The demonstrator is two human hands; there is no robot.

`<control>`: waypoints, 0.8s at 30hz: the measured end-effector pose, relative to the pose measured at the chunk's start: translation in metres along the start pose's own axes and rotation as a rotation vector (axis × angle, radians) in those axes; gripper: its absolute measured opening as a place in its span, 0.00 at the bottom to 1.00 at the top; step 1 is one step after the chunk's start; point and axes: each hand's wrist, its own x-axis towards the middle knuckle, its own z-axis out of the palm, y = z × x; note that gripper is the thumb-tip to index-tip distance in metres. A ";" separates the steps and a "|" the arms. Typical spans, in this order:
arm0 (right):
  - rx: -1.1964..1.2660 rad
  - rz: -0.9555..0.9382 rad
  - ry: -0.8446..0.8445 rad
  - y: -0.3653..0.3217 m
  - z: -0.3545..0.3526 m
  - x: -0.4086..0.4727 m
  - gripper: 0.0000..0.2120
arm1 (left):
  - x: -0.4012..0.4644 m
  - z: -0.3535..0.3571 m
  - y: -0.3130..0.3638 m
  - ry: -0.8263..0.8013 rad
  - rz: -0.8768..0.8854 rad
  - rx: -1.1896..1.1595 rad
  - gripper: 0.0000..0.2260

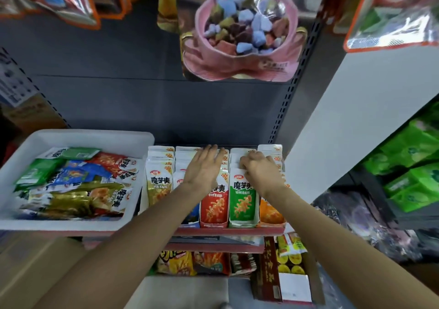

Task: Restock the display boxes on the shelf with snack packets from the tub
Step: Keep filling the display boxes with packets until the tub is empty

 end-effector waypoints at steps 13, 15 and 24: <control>0.494 0.035 0.040 -0.057 -0.008 0.011 0.08 | -0.052 -0.011 -0.042 0.281 -0.077 -0.484 0.20; 0.546 -0.034 0.002 -0.088 -0.006 0.020 0.07 | -0.073 -0.011 -0.068 0.309 -0.197 -0.517 0.17; 0.480 -0.255 -0.183 -0.257 0.026 0.065 0.11 | -0.144 0.014 -0.221 0.138 -0.543 -0.415 0.15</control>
